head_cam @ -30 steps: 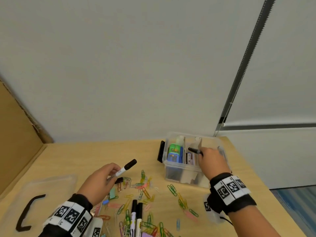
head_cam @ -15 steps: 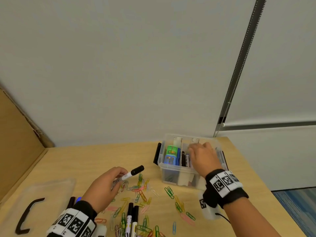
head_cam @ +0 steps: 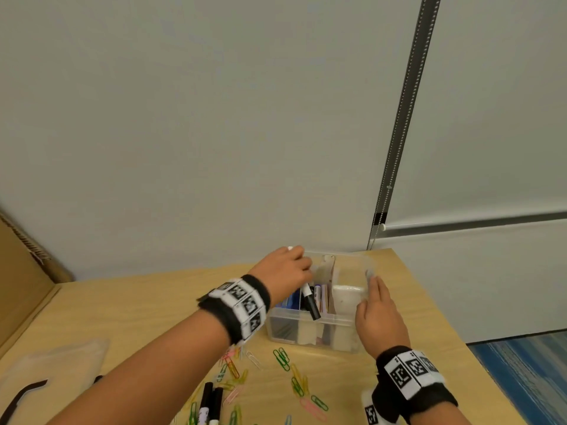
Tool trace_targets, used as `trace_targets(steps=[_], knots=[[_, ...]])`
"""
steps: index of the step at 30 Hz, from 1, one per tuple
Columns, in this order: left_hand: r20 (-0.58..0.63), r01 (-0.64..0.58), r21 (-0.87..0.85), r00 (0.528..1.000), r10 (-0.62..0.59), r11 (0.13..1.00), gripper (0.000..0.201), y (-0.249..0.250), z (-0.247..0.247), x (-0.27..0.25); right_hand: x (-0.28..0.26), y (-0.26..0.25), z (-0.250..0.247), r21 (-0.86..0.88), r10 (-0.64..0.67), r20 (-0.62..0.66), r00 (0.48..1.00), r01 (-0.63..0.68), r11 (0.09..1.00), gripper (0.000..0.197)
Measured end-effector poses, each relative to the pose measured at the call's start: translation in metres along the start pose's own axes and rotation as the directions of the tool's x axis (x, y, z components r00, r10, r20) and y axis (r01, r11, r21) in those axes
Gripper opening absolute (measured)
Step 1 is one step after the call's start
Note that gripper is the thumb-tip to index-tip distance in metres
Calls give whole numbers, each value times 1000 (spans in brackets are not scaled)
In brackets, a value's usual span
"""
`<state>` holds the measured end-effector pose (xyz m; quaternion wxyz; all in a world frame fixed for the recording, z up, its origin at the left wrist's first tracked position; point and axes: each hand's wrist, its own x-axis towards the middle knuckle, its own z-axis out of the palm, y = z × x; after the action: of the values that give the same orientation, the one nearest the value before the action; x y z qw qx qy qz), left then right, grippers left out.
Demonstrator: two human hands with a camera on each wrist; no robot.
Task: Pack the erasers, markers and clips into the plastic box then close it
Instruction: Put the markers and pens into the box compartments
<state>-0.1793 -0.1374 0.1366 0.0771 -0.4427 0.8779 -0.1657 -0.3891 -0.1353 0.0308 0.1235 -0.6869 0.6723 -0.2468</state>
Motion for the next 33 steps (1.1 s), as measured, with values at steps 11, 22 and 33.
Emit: trace_targets(steps=[11,22,33], knots=[[472,140,-133,880,-62,981,33,21,27,88,-2,2,2,-23,-21,-15,1000,21,1000,66],[120,206,-307,977,-177,929,38,-10,3,31,-2,-2,-3,-70,-1,29,1000,3,998,61],[144,583,-530,777,-612,615,23,-1,40,-189,-16,-14,-6,-172,-116,-110,987,97,980,57]])
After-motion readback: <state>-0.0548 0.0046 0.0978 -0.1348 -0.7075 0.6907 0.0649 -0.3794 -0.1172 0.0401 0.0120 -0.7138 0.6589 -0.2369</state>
